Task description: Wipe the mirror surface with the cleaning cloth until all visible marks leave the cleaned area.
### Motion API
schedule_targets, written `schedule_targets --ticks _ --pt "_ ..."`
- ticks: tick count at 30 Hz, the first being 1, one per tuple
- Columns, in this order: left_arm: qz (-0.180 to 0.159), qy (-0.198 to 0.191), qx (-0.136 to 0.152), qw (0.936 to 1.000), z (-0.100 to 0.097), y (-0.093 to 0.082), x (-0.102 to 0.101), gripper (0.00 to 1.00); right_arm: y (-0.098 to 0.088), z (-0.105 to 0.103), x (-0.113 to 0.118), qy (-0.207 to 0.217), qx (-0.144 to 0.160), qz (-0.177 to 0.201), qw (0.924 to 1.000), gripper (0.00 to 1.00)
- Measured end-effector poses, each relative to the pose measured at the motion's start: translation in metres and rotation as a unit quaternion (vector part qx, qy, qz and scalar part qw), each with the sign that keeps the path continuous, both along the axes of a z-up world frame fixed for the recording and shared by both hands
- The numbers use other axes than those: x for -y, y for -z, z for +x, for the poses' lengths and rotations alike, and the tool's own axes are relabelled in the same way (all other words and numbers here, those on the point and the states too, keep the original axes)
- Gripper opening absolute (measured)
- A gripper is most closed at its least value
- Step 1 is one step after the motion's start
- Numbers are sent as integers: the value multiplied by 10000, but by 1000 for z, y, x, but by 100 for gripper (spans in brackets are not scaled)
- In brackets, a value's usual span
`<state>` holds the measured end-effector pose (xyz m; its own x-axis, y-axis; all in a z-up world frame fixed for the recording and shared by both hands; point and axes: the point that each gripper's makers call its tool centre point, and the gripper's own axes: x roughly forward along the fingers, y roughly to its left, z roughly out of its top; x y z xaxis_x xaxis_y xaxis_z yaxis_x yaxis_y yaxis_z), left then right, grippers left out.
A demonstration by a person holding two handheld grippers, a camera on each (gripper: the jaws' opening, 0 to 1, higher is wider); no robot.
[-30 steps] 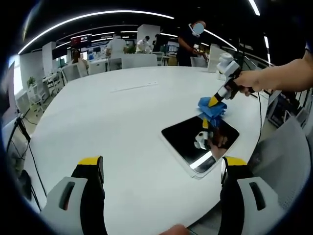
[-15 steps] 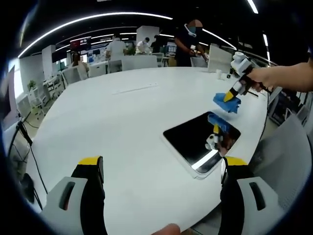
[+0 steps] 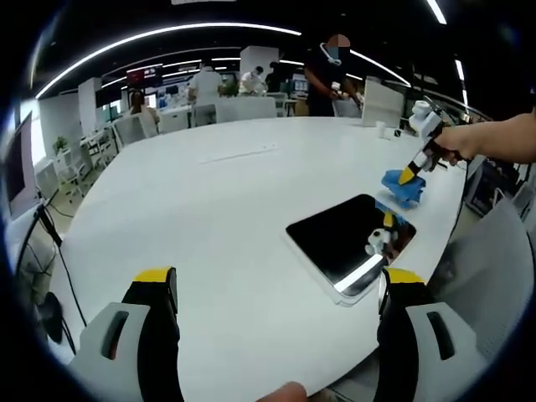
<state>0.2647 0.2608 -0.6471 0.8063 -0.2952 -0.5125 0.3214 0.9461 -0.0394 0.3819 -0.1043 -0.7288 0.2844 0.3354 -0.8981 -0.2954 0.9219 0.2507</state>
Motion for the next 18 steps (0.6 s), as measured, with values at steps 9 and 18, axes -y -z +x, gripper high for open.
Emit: schedule_targets --ticks 9,18 --pt "3 -55 14 10000 1 0 -3 99 15 -3 8 -918 525 -565 9928 12" --pt "0 -93 9 10000 1 2 -5 99 16 -2 7 -953 1053 -959 9852 16"
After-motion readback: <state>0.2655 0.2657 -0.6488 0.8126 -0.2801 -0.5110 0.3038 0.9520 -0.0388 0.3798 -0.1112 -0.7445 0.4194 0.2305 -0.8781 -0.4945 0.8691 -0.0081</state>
